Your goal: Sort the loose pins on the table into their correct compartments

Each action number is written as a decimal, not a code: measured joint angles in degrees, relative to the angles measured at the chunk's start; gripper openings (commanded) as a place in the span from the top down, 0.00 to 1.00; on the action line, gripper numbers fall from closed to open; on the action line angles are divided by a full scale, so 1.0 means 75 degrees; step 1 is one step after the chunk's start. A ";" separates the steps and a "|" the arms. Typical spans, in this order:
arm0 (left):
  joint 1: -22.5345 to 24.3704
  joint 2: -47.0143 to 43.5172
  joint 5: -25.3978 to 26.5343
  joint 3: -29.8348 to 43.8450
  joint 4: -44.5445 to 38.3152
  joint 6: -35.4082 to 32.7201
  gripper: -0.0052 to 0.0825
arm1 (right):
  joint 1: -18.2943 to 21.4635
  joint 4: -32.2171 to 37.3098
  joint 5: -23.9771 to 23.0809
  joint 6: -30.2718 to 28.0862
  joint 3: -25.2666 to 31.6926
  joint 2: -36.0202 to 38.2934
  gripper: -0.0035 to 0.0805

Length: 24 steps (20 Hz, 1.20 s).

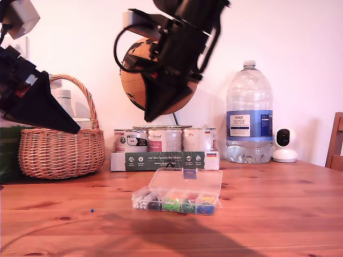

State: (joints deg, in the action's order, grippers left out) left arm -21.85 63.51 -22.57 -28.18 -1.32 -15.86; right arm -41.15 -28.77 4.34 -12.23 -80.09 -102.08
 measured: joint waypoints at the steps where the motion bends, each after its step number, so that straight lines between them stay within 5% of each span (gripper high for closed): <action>1: -0.0003 0.0000 -0.0029 0.0000 0.0003 -0.0271 0.97 | -0.0038 0.0379 -0.0070 0.0052 0.0472 0.0315 0.97; 7: -0.0003 0.0000 -0.0119 0.0000 0.0443 -0.1070 0.93 | -0.0455 0.2722 -0.0306 0.0807 0.2949 0.1967 0.97; 15: -0.0003 0.0003 0.0061 -0.0093 0.0866 -0.1434 0.88 | -0.1122 0.5823 -0.0224 0.1253 0.5654 0.2413 0.97; 24: -0.0157 0.2868 0.0723 -0.3200 0.4503 -0.1463 0.78 | -0.1128 0.6860 -0.0227 0.1399 0.6053 0.2413 0.97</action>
State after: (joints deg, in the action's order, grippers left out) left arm -23.03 85.01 -17.15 -52.18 32.45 -26.83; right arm -49.60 22.68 2.63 -1.74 -34.70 -83.99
